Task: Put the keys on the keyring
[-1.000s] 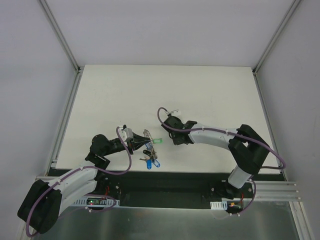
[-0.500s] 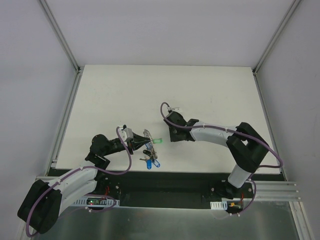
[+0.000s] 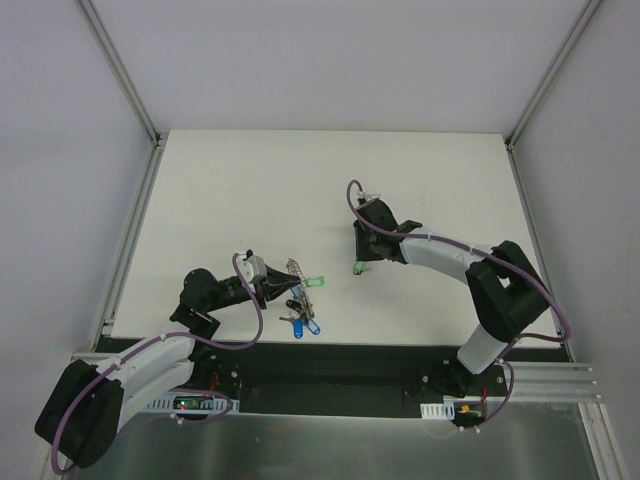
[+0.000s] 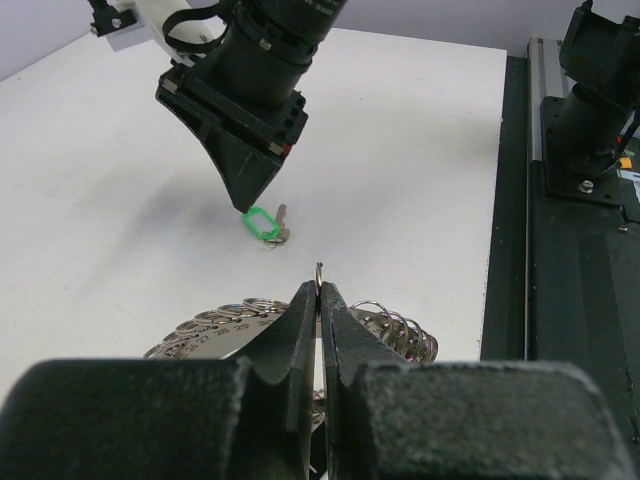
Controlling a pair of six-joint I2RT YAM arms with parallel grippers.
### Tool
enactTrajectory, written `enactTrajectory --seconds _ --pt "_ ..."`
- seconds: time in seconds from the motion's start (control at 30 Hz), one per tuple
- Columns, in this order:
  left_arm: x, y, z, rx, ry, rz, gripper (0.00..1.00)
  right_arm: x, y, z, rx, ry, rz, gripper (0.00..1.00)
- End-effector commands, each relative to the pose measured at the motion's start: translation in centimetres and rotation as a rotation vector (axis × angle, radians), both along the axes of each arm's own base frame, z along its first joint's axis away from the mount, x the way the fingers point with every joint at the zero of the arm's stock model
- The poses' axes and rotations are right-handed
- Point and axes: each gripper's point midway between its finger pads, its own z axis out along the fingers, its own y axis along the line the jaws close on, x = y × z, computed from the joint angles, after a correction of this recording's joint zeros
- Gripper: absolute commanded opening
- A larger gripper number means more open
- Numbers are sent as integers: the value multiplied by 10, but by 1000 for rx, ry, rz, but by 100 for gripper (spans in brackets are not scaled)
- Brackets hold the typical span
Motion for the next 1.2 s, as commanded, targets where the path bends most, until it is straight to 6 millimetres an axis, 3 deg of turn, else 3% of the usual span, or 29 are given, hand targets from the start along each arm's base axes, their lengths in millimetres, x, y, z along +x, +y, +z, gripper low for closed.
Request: enactTrajectory --seconds 0.0,0.23,0.5,0.67,1.03,1.17 --pt "2 -3 27 -38 -100 -11 0 24 -1 26 42 -48 36 27" --pt "2 -3 28 -38 -100 -11 0 34 -5 7 10 22 66 24" --pt "1 -3 28 -39 -100 -12 0 27 -18 -20 -96 97 83 23" --pt "1 -4 28 -39 -98 -13 0 10 -26 -24 -153 134 96 23" --pt "1 -4 28 -39 -97 -17 0 -55 -47 -25 -221 207 33 23" --pt "1 -4 28 -38 -97 -16 0 -64 -51 -16 -203 191 10 23"
